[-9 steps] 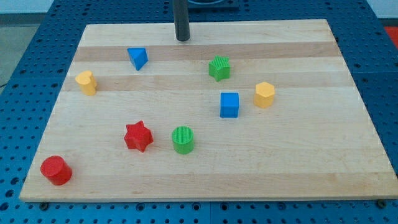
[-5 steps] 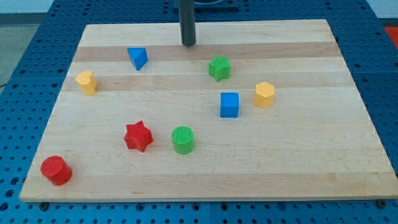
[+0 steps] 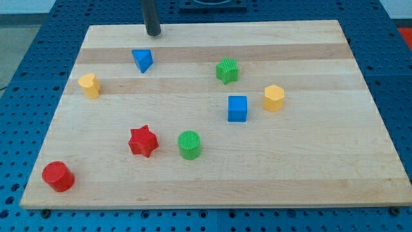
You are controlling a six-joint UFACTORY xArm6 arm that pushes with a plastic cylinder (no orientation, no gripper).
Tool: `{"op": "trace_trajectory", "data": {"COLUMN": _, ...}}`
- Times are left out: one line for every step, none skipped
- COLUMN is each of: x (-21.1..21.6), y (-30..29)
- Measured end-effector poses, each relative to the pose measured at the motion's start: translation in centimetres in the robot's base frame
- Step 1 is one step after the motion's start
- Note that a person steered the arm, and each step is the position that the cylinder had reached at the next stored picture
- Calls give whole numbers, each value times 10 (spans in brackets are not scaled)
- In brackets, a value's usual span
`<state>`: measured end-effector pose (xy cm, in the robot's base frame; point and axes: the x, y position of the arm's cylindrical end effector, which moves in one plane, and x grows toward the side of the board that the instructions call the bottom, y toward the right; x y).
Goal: Move the arm toward the blue triangle
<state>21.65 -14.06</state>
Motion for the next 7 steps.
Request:
{"op": "trace_trajectory", "data": {"x": 5, "y": -8}}
{"op": "trace_trajectory", "data": {"x": 7, "y": 3}}
{"op": "trace_trajectory", "data": {"x": 11, "y": 3}}
{"op": "trace_trajectory", "data": {"x": 10, "y": 0}}
{"op": "trace_trajectory", "data": {"x": 12, "y": 1}}
{"op": "trace_trajectory", "data": {"x": 10, "y": -3}}
{"op": "trace_trajectory", "data": {"x": 9, "y": -11}}
